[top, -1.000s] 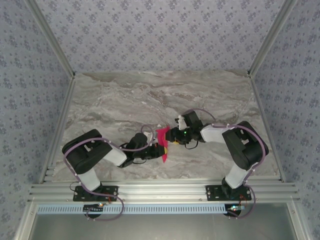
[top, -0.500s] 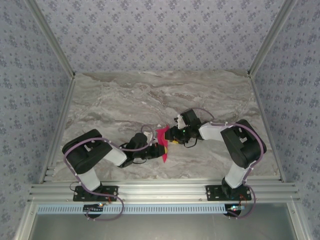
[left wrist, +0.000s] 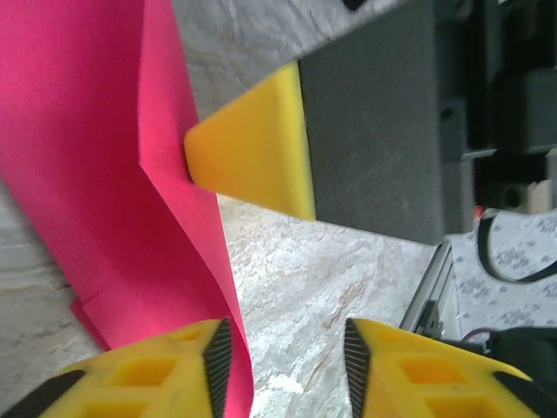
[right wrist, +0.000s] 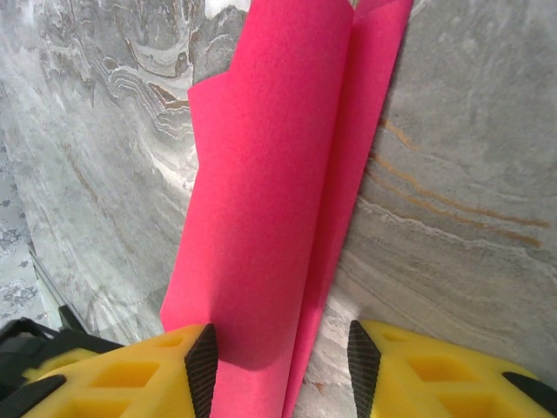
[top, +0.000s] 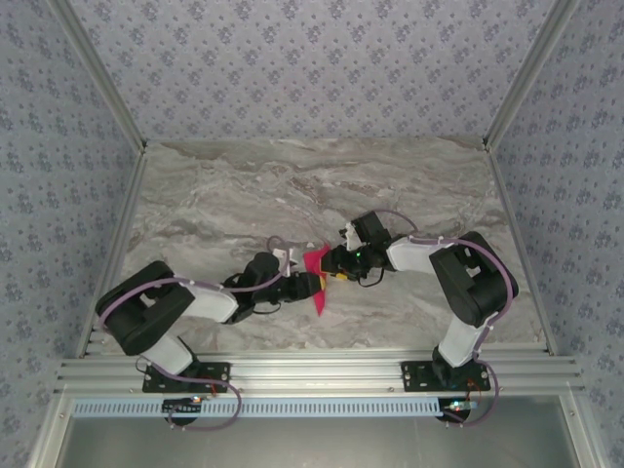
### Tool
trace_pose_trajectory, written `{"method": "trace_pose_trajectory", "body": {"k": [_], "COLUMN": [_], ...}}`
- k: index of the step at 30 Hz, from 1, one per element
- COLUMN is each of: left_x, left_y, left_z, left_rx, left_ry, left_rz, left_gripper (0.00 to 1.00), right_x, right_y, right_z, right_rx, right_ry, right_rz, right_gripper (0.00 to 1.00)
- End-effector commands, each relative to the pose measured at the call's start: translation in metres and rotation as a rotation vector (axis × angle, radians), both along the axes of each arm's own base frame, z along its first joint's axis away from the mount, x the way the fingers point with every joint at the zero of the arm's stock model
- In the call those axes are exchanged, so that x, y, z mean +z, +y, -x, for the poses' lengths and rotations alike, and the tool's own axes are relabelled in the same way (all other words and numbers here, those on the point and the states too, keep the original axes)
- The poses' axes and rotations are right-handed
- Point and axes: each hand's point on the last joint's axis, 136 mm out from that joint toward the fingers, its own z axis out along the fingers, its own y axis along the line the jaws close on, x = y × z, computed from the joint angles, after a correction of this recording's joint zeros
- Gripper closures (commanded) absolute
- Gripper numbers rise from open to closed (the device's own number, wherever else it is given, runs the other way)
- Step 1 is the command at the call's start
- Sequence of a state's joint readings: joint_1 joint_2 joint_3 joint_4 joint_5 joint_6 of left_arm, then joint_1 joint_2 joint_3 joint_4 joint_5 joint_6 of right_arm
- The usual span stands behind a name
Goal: Fold a paper plane with a square sheet of paper (fold left side to right side)
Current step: Fold the wing for the fifth time at the center of the table.
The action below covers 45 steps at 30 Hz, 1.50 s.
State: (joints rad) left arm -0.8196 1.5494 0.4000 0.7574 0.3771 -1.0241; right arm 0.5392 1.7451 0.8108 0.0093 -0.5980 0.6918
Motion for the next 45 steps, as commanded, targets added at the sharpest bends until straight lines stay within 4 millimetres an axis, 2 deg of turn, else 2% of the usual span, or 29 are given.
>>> {"method": "trace_pose_trajectory", "body": {"k": [1,5,9,23,31,37,42,45], "left_x": [0.005,0.011,0.012,0.003,-0.008,-0.009,-0.012,-0.015], "left_y": [0.019,0.033,0.033,0.005,0.000,-0.003,-0.002,0.001], "left_z": [-0.007,-0.019,-0.025,-0.042,-0.047,-0.050,-0.052,-0.053], "left_rx": [0.036,0.053,0.040,-0.010,-0.009,-0.011,-0.002,0.007], "left_ry": [-0.012,-0.014,-0.003,0.025,0.044,0.047,0.043,0.041], "left_rz": [-0.032,-0.052,-0.053,0.003,0.002,0.012,-0.002,-0.021], "left_gripper": [0.54,0.51,0.50,0.53,0.59,0.70,0.87,0.96], "right_x": [-0.034,-0.032,-0.031,-0.031,-0.032,-0.032,-0.030,-0.023], "right_y": [-0.009,-0.008,-0.007,-0.007,-0.008,-0.008,-0.007,-0.005], "right_z": [0.011,0.011,0.011,0.014,0.015,0.015,0.015,0.012], "right_rx": [-0.004,0.001,0.003,0.012,0.012,0.012,0.015,0.015], "right_ry": [0.055,0.052,0.050,0.050,0.054,0.055,0.054,0.038], "right_rz": [0.101,0.097,0.096,0.102,0.103,0.103,0.095,0.070], "right_gripper": [0.52,0.52,0.52,0.52,0.52,0.52,0.52,0.51]}}
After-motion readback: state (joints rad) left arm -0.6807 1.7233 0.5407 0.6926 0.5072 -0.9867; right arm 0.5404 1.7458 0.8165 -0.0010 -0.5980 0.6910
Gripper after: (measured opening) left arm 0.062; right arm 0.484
